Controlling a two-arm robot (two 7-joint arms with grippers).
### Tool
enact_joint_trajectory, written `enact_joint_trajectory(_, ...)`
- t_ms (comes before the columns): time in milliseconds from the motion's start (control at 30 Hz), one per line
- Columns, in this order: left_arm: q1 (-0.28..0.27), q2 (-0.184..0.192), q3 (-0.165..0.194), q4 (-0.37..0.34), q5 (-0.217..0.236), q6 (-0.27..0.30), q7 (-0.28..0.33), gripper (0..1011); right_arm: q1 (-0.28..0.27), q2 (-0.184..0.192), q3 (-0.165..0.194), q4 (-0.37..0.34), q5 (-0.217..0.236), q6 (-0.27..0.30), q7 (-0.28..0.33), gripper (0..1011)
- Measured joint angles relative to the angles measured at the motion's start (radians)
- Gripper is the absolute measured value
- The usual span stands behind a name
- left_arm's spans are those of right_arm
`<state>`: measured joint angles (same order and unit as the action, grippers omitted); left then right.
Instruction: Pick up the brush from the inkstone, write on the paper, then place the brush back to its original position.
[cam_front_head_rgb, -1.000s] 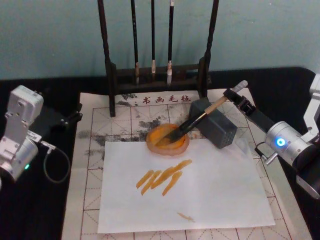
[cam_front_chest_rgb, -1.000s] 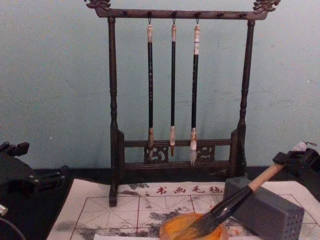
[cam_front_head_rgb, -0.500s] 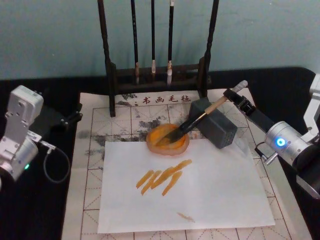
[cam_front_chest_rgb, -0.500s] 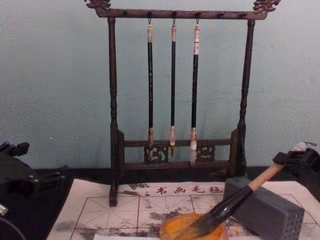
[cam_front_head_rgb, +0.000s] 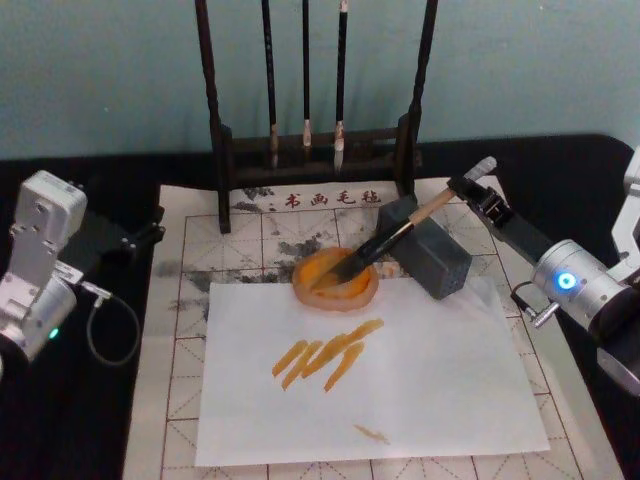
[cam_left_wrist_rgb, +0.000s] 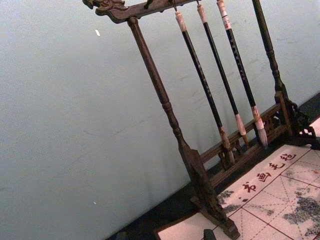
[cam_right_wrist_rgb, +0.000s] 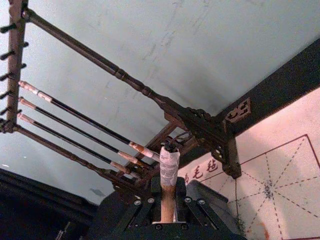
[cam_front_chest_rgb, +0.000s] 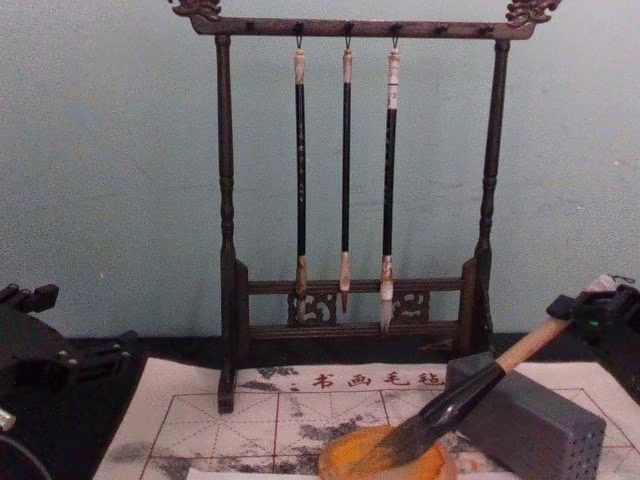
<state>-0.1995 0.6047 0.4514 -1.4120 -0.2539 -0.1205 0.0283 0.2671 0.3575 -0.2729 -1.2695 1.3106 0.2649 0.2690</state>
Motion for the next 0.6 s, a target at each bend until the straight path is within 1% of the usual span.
enact_joint_trajectory(333, 0.000, 0.000, 0.000, 0.000, 0.000, 0.000, 0.000, 1001, -0.003, 0.014, -0.001, -0.028, 0.051, 0.002, -0.012, 185)
enact_joint_trajectory(600, 0.000, 0.000, 0.000, 0.000, 0.000, 0.000, 0.000, 1001, -0.003, 0.024, -0.010, -0.038, 0.074, -0.008, -0.016, 185)
